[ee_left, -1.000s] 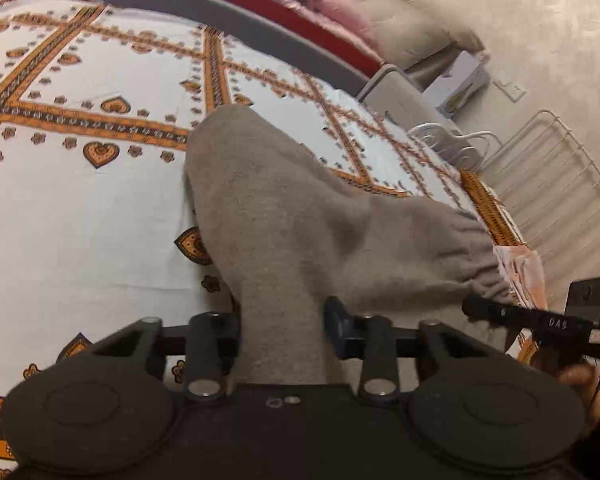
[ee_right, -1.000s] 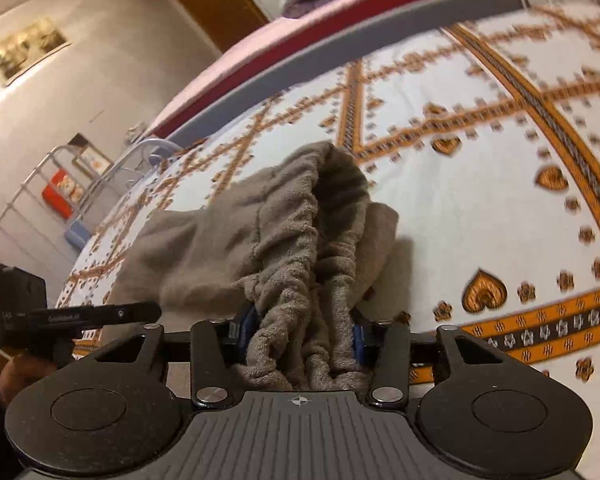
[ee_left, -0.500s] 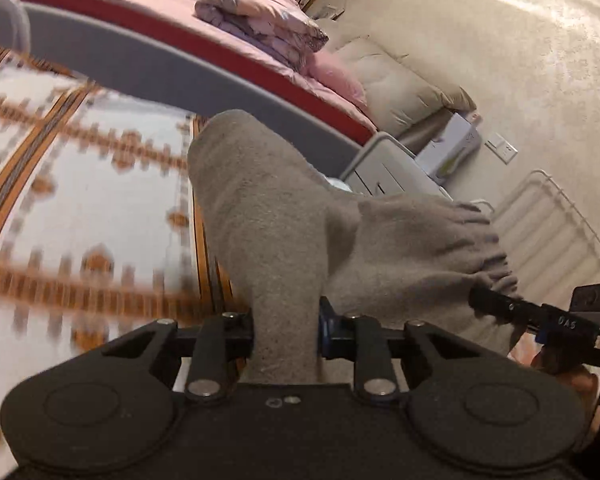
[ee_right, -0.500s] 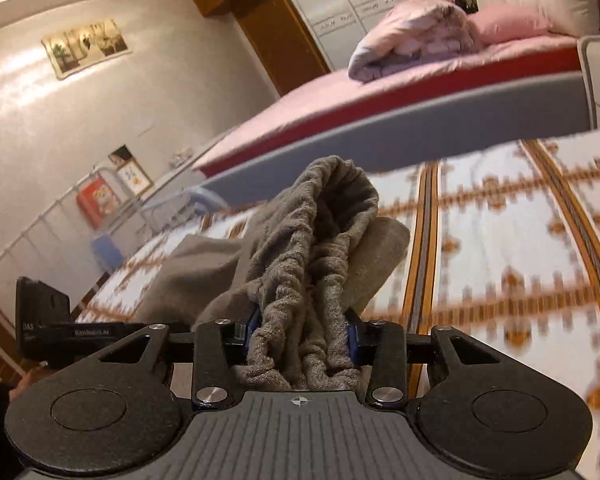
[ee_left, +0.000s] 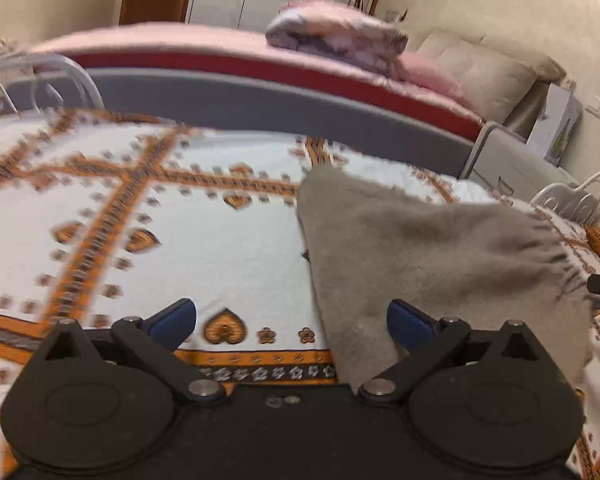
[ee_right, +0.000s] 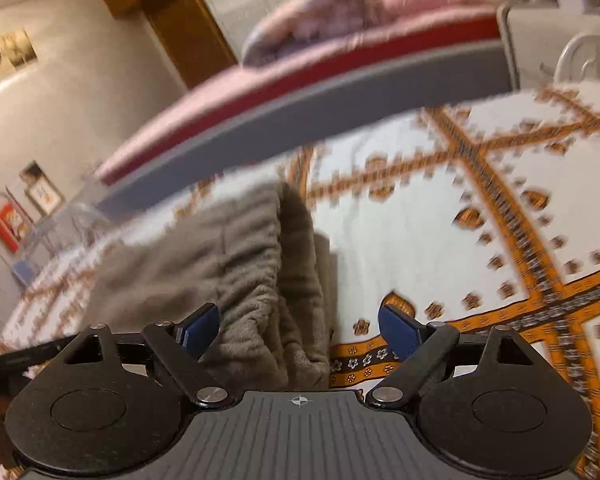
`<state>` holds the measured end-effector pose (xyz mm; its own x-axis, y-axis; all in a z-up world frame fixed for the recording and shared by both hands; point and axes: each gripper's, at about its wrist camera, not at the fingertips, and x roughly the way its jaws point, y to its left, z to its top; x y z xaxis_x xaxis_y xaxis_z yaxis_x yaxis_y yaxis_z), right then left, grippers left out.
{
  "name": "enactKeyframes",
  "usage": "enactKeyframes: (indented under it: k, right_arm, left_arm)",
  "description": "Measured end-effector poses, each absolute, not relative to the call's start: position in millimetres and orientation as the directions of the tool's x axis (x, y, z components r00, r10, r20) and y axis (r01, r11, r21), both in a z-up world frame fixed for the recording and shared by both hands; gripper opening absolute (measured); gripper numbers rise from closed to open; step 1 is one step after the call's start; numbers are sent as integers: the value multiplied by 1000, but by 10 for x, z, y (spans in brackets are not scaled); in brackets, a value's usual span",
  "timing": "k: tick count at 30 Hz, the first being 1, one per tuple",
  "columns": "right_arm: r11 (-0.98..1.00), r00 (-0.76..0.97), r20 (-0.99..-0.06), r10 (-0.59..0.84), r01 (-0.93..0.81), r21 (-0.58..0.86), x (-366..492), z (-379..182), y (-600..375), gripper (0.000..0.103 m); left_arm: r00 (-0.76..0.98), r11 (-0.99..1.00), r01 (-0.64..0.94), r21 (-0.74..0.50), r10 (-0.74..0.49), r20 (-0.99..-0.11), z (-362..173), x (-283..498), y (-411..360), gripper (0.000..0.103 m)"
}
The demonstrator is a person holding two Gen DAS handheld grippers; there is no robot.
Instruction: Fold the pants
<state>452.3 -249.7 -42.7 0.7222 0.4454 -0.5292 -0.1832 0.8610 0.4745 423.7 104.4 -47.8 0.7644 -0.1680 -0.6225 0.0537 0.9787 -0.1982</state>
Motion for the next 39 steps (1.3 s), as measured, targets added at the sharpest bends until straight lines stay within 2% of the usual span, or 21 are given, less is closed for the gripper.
enactKeyframes:
  k: [3, 4, 5, 6, 14, 17, 19, 23, 29, 34, 39]
  right_arm:
    - [856, 733, -506, 455, -203, 476, 4261, -269, -2632, 89]
    - [865, 730, -515, 449, -210, 456, 4177, -206, -2646, 92]
    - [873, 723, -530, 444, -217, 436, 4077, -149, -2652, 102]
    - [881, 724, -535, 436, -223, 417, 3956, -94, -2657, 103]
    - [929, 755, -550, 357, -222, 297, 2868, 70, -2655, 103]
    - [950, 737, -604, 301, -180, 254, 2511, 95, -2590, 103]
    - [954, 764, -574, 295, -198, 227, 2247, 164, -2524, 103]
    - [960, 775, -566, 281, -213, 184, 1847, 166, -2377, 103]
    - [958, 800, -529, 284, -211, 195, 1395, 189, -2251, 103]
    - [943, 808, -489, 328, -248, 223, 966, 221, -2163, 103]
    - [946, 823, -467, 323, -298, 129, 813, 231, -1926, 103]
  left_arm:
    - [784, 991, 53, -122, -117, -610, -260, 3981, 1047, 97]
    - [785, 995, 45, -91, -91, -613, -200, 3898, 1029, 97]
    - [786, 996, 44, -80, -84, -613, -137, 3797, 1016, 97]
    - [789, 995, 50, -87, -93, -607, -96, 3701, 1011, 97]
    - [757, 997, 62, -46, -77, -649, 69, 2674, 835, 97]
    - [780, 998, 9, -57, -43, -624, 230, 2354, 820, 97]
    - [809, 996, -9, -83, -42, -587, 310, 2145, 810, 97]
    - [821, 995, 12, -101, -67, -567, 345, 1749, 673, 97]
    - [851, 998, 63, -16, -62, -522, 373, 1178, 437, 97]
    - [835, 996, 90, 24, -62, -547, 273, 891, 244, 97]
    - [835, 996, 78, 47, -40, -549, 254, 916, 145, 97]
